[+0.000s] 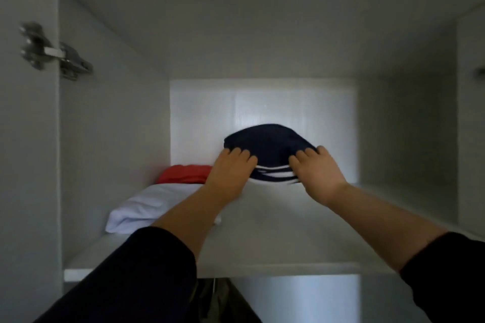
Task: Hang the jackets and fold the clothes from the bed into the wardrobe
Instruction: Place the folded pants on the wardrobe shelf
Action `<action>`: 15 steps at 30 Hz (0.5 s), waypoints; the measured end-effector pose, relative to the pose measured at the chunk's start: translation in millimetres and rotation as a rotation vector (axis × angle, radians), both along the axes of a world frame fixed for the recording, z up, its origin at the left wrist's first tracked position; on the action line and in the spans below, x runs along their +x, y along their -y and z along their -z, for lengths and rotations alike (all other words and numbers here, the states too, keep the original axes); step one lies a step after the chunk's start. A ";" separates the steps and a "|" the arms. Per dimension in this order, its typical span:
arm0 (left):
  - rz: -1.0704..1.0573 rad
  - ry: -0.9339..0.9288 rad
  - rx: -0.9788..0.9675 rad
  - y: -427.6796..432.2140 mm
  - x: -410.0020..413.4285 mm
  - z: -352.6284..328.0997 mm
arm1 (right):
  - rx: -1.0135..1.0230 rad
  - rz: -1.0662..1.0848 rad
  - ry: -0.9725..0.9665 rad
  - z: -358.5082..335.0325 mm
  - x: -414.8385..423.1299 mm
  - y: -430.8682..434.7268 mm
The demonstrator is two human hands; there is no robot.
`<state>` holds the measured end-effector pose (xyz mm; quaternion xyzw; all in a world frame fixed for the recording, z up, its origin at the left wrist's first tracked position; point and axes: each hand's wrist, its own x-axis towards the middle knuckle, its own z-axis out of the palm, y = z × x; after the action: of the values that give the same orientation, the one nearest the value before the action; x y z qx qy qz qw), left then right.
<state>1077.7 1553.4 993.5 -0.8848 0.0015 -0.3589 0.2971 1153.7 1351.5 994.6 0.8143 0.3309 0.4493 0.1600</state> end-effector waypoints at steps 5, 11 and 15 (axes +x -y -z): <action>0.047 -0.401 -0.090 -18.0 58.0 74.2 | -0.159 0.134 -0.359 73.8 40.6 -13.5; -0.059 -0.438 -0.115 -15.9 111.8 66.1 | -0.224 0.285 -0.449 62.1 83.6 -23.6; -0.240 -0.358 -0.235 -12.7 144.3 71.0 | -0.218 0.430 -0.538 59.5 115.4 -34.2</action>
<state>1222.0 1566.1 922.5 -0.9567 -0.0927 -0.1563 0.2276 1269.1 1385.7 935.1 0.9325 0.2285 0.1369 0.2438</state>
